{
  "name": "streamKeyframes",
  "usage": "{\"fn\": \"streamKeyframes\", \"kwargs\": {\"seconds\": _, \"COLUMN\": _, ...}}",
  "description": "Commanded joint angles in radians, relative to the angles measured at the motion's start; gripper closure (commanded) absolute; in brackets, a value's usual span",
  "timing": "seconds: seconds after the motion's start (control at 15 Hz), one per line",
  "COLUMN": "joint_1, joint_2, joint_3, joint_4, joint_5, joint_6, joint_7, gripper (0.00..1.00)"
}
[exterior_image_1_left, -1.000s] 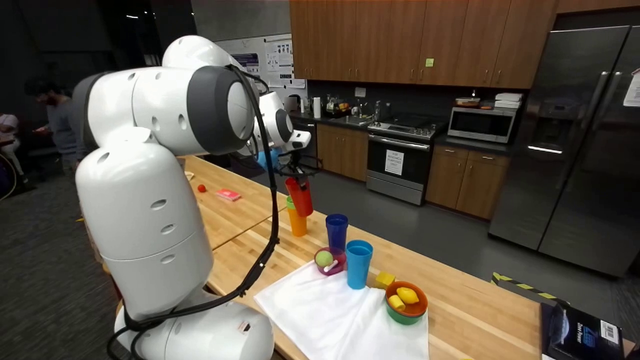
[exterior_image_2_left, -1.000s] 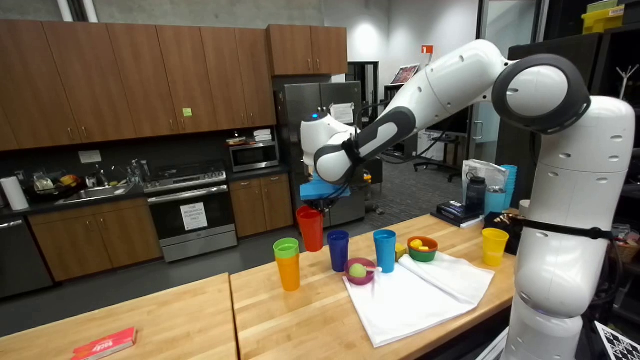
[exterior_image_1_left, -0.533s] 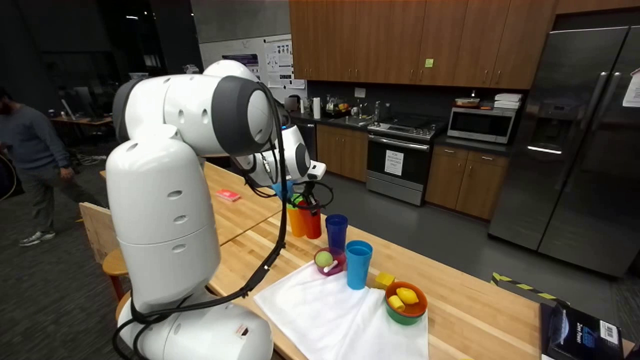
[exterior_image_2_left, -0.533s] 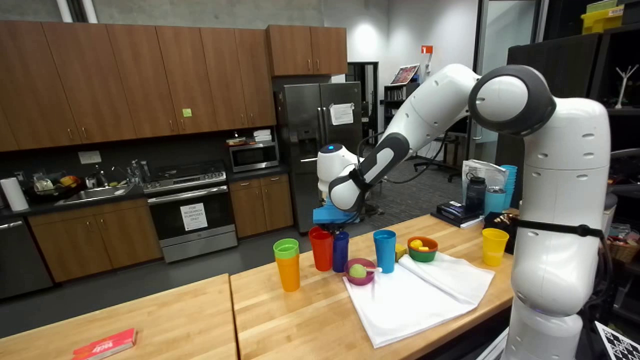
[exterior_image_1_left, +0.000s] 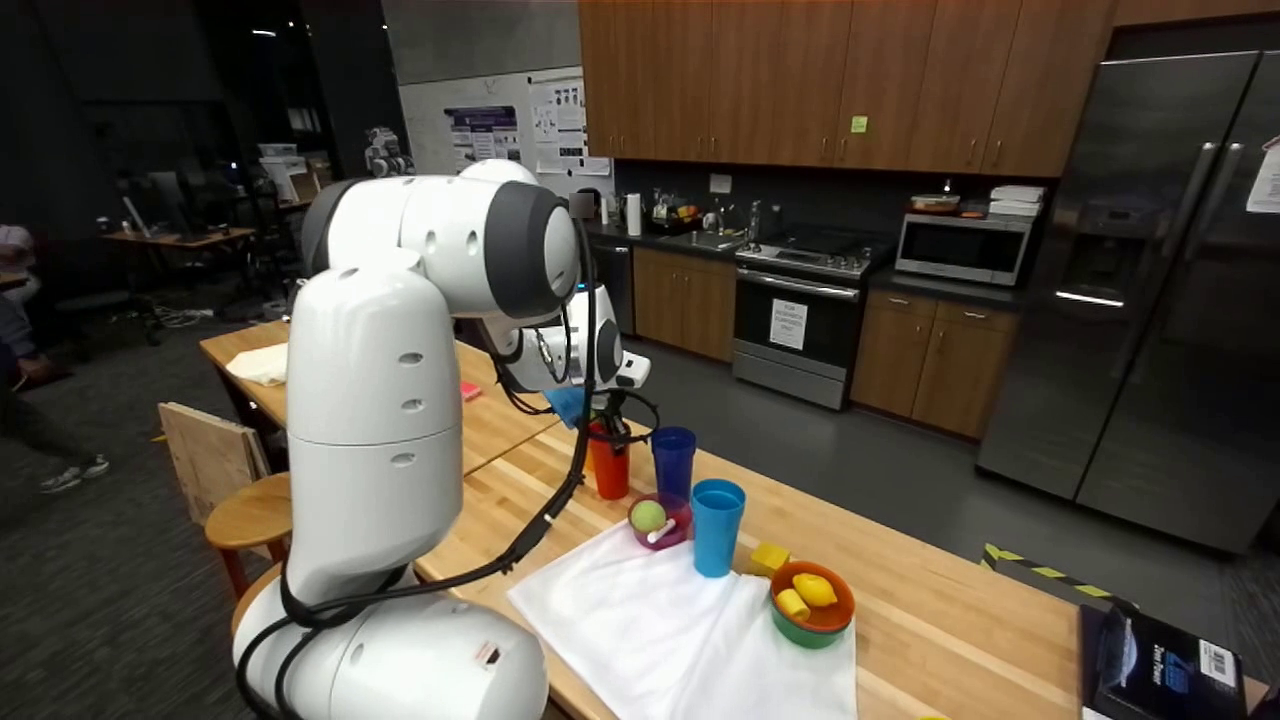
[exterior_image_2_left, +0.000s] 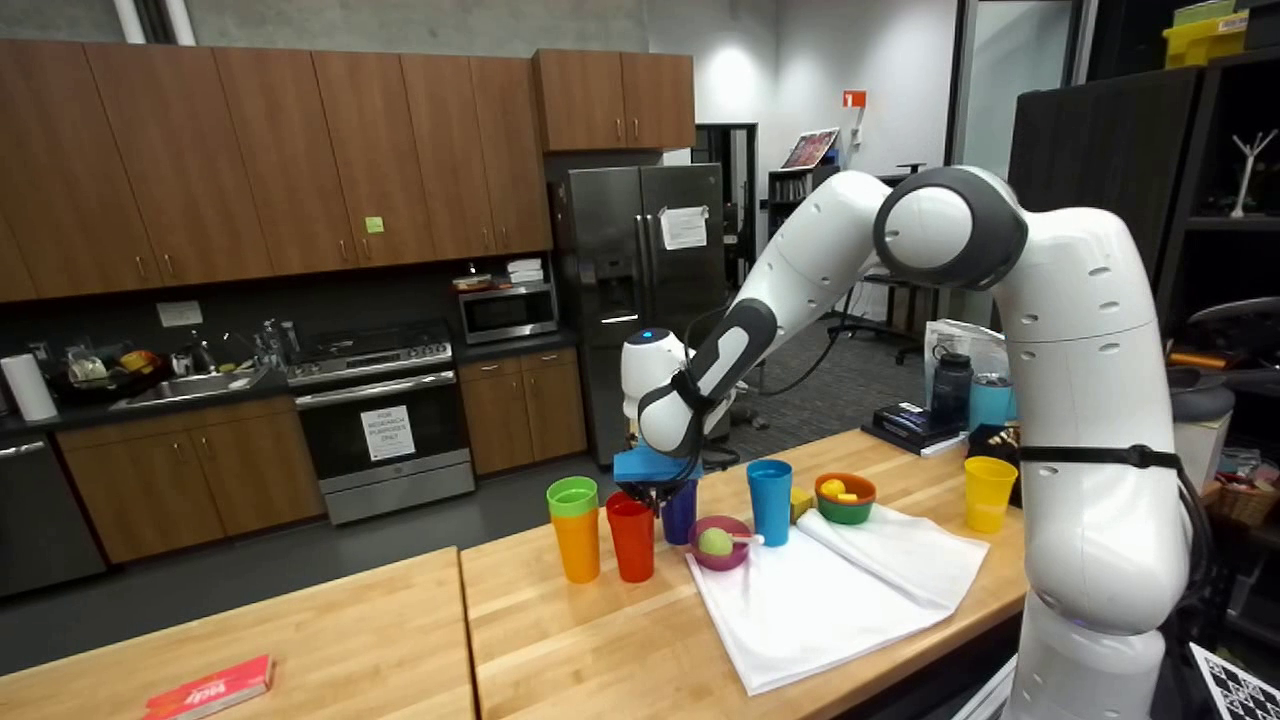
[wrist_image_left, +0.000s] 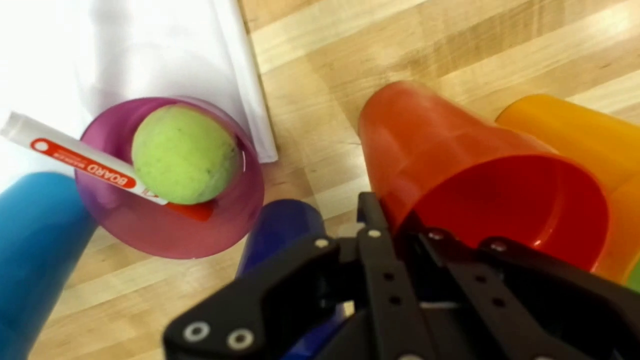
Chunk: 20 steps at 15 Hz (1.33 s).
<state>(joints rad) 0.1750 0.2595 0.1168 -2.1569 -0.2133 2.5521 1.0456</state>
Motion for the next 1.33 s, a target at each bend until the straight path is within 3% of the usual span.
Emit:
{"fn": "streamKeyframes", "kwargs": {"seconds": 0.0, "joint_1": 0.031, "joint_2": 0.011, "joint_3": -0.029, "joint_4": 0.008, "joint_5": 0.018, "joint_6": -0.007, "joint_7": -0.012, "gripper": 0.84}}
{"fn": "streamKeyframes", "kwargs": {"seconds": 0.13, "joint_1": 0.034, "joint_2": 0.029, "joint_3": -0.03, "joint_4": 0.015, "joint_5": 0.02, "joint_6": -0.006, "joint_7": -0.013, "gripper": 0.71}}
{"fn": "streamKeyframes", "kwargs": {"seconds": 0.47, "joint_1": 0.036, "joint_2": 0.035, "joint_3": -0.032, "joint_4": 0.021, "joint_5": 0.021, "joint_6": -0.007, "joint_7": -0.013, "gripper": 0.7}}
{"fn": "streamKeyframes", "kwargs": {"seconds": 0.53, "joint_1": 0.033, "joint_2": 0.04, "joint_3": -0.027, "joint_4": 0.029, "joint_5": 0.033, "joint_6": -0.02, "joint_7": -0.019, "gripper": 0.45}}
{"fn": "streamKeyframes", "kwargs": {"seconds": 0.73, "joint_1": 0.048, "joint_2": 0.038, "joint_3": -0.035, "joint_4": 0.042, "joint_5": 0.032, "joint_6": -0.035, "joint_7": -0.014, "gripper": 0.34}}
{"fn": "streamKeyframes", "kwargs": {"seconds": 1.07, "joint_1": 0.064, "joint_2": 0.029, "joint_3": -0.016, "joint_4": 0.095, "joint_5": 0.085, "joint_6": -0.14, "joint_7": -0.032, "gripper": 0.02}}
{"fn": "streamKeyframes", "kwargs": {"seconds": 1.2, "joint_1": 0.052, "joint_2": 0.015, "joint_3": 0.026, "joint_4": 0.117, "joint_5": 0.201, "joint_6": -0.213, "joint_7": -0.096, "gripper": 0.0}}
{"fn": "streamKeyframes", "kwargs": {"seconds": 1.27, "joint_1": 0.07, "joint_2": 0.0, "joint_3": 0.022, "joint_4": 0.126, "joint_5": 0.2, "joint_6": -0.257, "joint_7": -0.072, "gripper": 0.0}}
